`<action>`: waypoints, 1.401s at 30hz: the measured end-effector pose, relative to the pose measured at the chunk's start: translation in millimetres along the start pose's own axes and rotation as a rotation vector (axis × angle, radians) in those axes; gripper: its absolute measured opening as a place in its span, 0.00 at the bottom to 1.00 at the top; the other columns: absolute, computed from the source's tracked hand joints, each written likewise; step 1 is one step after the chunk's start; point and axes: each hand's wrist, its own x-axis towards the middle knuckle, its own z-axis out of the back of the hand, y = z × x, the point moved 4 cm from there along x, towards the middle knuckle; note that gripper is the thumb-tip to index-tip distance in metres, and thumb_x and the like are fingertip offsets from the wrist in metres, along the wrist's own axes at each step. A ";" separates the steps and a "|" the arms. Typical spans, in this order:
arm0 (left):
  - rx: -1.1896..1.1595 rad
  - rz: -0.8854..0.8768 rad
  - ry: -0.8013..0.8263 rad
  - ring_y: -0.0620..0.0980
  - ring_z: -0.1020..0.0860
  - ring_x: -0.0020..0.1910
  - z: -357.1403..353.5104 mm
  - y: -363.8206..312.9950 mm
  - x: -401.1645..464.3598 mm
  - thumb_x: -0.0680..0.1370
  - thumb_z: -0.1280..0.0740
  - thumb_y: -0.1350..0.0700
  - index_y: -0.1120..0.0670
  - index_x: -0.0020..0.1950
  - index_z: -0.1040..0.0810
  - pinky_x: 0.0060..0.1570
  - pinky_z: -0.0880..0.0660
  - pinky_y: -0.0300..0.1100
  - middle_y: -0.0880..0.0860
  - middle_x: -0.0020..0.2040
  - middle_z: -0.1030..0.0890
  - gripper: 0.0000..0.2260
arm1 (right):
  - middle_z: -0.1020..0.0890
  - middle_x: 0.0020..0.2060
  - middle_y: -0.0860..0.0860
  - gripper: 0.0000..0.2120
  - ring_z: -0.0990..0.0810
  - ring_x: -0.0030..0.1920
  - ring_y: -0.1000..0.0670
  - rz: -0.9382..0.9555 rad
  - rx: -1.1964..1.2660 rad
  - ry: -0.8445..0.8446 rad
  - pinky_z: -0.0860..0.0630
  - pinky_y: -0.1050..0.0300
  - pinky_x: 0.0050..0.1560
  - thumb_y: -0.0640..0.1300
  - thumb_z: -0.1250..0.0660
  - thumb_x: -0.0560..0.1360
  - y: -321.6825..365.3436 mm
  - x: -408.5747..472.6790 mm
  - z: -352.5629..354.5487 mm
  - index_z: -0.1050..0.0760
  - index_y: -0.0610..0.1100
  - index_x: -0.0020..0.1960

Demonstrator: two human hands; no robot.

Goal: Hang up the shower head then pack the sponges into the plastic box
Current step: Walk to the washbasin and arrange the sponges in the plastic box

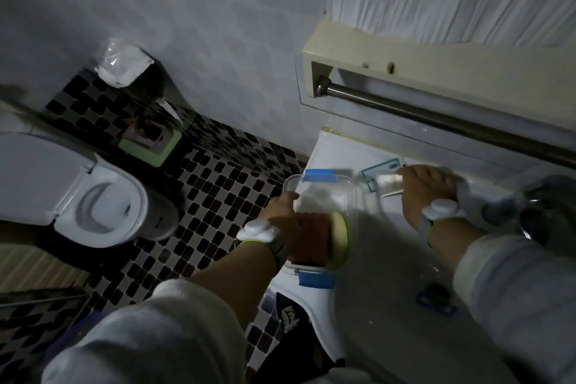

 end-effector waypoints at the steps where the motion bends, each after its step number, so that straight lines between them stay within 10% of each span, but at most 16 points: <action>1: -0.002 -0.011 -0.004 0.59 0.22 0.61 1.8 -2.2 3.6 0.73 0.39 0.49 0.48 0.72 0.31 0.61 0.26 0.52 0.58 0.65 0.24 0.25 | 0.24 0.61 0.48 0.19 0.28 0.63 0.43 0.020 -0.017 0.022 0.31 0.47 0.64 0.44 0.43 0.76 -0.4 1.9 -0.8 0.28 0.50 0.66; 10: 0.072 -0.108 -0.046 0.57 0.26 0.67 16.6 -22.7 28.7 0.74 0.35 0.61 0.46 0.72 0.31 0.68 0.30 0.48 0.54 0.72 0.29 0.27 | 0.25 0.55 0.43 0.12 0.24 0.55 0.39 0.050 -0.201 0.134 0.26 0.46 0.56 0.43 0.40 0.76 5.5 9.2 -0.7 0.26 0.43 0.59; 23: 0.260 -0.172 0.002 0.63 0.31 0.70 8.5 -9.3 19.0 0.73 0.30 0.41 0.38 0.74 0.39 0.64 0.26 0.57 0.54 0.78 0.44 0.32 | 0.30 0.68 0.48 0.19 0.33 0.69 0.41 0.123 -0.071 0.254 0.36 0.49 0.70 0.55 0.46 0.81 27.1 31.8 9.6 0.29 0.49 0.68; 35: 0.209 -0.120 0.032 0.60 0.23 0.60 -11.6 9.6 5.3 0.66 0.33 0.36 0.33 0.70 0.46 0.57 0.22 0.56 0.55 0.69 0.31 0.36 | 0.27 0.67 0.46 0.27 0.28 0.68 0.41 -0.027 0.011 0.233 0.32 0.49 0.66 0.60 0.33 0.74 30.5 39.6 14.0 0.31 0.50 0.69; 42: 0.201 -0.133 0.066 0.60 0.24 0.62 -15.3 7.0 14.0 0.73 0.31 0.43 0.39 0.76 0.43 0.61 0.24 0.49 0.55 0.70 0.32 0.34 | 0.19 0.48 0.46 0.38 0.19 0.48 0.43 -0.078 -0.097 0.271 0.24 0.54 0.50 0.76 0.36 0.61 22.9 40.6 1.4 0.22 0.46 0.55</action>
